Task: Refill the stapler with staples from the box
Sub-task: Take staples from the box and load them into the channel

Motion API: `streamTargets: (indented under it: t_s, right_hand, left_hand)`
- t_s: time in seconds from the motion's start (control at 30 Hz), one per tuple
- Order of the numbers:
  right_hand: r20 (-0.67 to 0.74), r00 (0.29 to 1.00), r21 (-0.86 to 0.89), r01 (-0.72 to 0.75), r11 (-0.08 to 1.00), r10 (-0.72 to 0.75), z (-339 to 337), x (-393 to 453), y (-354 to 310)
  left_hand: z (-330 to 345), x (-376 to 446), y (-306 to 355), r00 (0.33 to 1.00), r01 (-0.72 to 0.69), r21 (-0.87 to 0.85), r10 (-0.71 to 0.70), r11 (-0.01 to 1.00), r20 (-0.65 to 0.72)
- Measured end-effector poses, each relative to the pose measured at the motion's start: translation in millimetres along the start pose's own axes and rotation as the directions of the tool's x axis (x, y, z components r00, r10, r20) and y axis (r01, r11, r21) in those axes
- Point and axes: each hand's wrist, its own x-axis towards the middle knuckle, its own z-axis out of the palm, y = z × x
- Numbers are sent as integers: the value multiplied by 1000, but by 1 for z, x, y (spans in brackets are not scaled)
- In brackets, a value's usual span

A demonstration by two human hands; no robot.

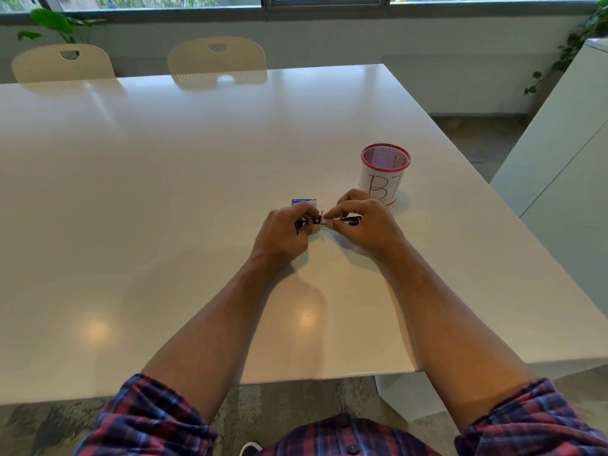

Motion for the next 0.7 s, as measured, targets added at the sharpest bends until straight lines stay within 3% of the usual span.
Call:
streamTargets:
  t_s: [0.17,0.7]
  right_hand:
    - [8,997,-93,79,992,-79,-2,-1,-2]
    - [48,996,-167,88,982,-81,-5,-3,-2]
  left_hand:
    - [1,0,-1,1000,-4,-3,4,1000,-6]
    - [3,-1,-3,999,-42,59,41,997,10]
